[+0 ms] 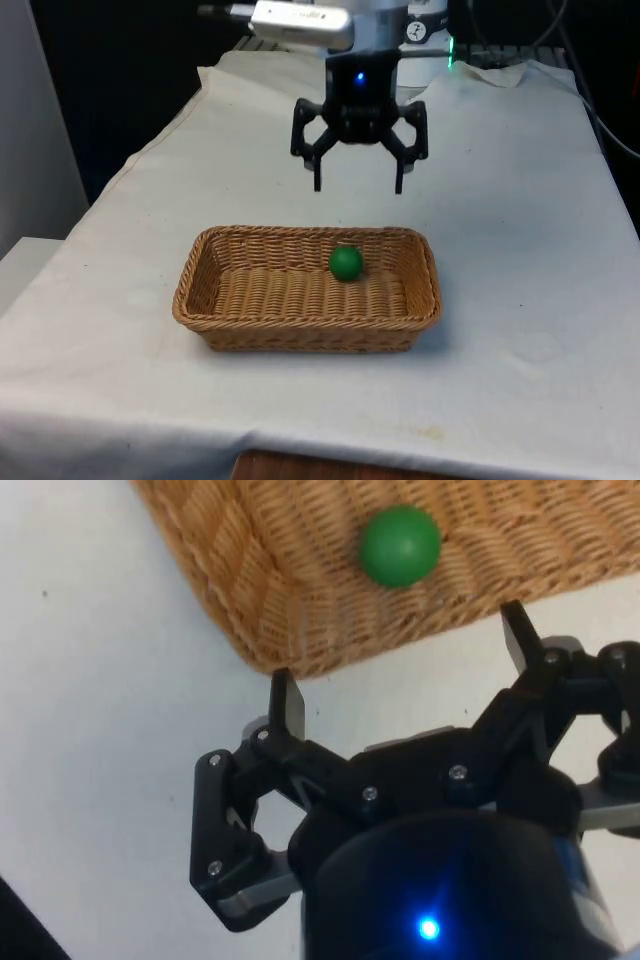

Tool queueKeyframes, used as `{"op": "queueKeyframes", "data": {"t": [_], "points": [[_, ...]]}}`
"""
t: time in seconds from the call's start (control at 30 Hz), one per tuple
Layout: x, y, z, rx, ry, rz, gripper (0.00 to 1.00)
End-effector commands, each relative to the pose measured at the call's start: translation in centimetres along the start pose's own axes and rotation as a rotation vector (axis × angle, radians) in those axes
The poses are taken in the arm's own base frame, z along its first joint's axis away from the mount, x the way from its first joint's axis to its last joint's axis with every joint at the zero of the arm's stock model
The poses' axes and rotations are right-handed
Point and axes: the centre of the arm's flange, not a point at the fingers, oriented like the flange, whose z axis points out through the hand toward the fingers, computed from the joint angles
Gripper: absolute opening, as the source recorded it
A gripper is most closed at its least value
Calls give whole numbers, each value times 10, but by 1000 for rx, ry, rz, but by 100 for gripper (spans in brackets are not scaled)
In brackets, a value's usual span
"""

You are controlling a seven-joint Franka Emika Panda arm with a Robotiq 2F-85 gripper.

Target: Pick up the ball and place it into the basket.

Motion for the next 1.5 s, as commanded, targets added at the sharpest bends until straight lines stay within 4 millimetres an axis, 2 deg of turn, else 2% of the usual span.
{"op": "queueKeyframes", "data": {"t": [0.0,0.23,0.6,0.63,0.83,0.93,1.1,1.47], "points": [[-3,-3,-5,-2,-2,-7,100],[-14,-15,-17,-11,-9,-33,100],[-34,-26,-19,10,-24,-65,100],[-31,-26,-17,15,-33,-61,100],[-56,-29,-11,44,-39,-74,100],[-60,-29,-8,49,-54,-75,100],[-78,-34,-2,68,-52,-89,100],[-88,-33,8,66,-76,-72,100]]}}
